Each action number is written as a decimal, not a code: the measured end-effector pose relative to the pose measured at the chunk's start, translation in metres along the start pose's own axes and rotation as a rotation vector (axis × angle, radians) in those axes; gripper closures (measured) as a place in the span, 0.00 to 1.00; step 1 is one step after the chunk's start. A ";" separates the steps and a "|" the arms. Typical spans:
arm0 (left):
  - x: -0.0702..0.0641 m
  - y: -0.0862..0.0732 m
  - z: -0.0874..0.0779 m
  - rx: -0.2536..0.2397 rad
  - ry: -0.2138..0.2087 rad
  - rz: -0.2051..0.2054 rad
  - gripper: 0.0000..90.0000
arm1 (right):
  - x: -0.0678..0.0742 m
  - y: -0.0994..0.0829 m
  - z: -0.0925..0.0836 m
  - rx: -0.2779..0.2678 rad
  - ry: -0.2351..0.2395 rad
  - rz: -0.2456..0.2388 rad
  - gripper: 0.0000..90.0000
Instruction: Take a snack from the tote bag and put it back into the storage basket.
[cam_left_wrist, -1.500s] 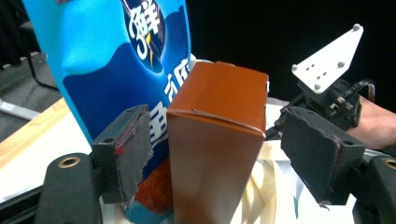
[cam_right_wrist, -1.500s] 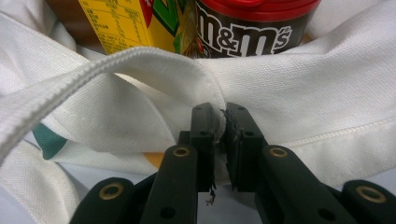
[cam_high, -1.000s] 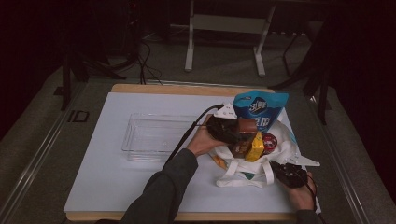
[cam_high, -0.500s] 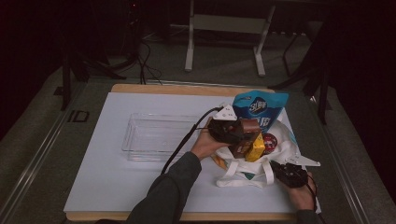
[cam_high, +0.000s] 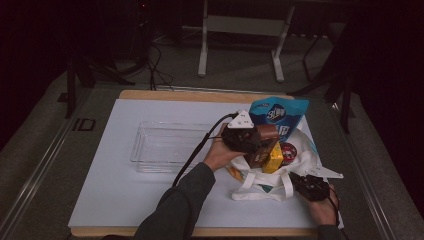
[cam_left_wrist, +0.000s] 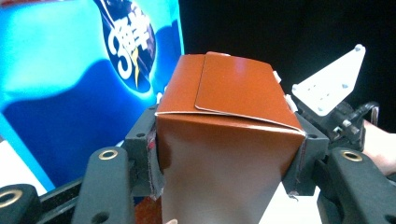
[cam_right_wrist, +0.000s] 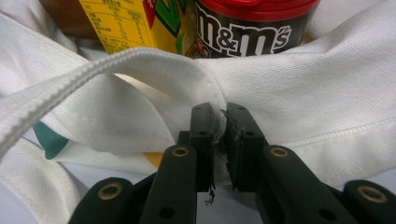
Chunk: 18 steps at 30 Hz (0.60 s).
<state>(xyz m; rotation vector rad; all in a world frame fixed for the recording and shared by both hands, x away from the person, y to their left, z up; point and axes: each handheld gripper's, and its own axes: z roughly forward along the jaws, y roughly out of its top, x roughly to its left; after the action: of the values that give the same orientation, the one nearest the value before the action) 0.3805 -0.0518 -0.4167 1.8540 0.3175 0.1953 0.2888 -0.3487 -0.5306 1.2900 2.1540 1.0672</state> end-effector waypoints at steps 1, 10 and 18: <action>0.000 0.002 -0.002 -0.003 0.002 0.002 0.47 | 0.000 0.000 0.000 0.000 0.000 0.000 0.90; -0.001 0.017 -0.015 -0.045 0.010 0.002 0.47 | 0.000 0.000 0.000 -0.001 0.001 0.000 0.90; -0.004 0.027 -0.024 -0.060 0.003 0.003 0.47 | 0.000 0.000 0.000 -0.004 0.001 0.002 0.90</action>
<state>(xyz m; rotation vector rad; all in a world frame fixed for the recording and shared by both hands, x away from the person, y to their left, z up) 0.3730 -0.0387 -0.3833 1.7954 0.3079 0.2079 0.2888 -0.3486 -0.5310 1.2908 2.1510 1.0724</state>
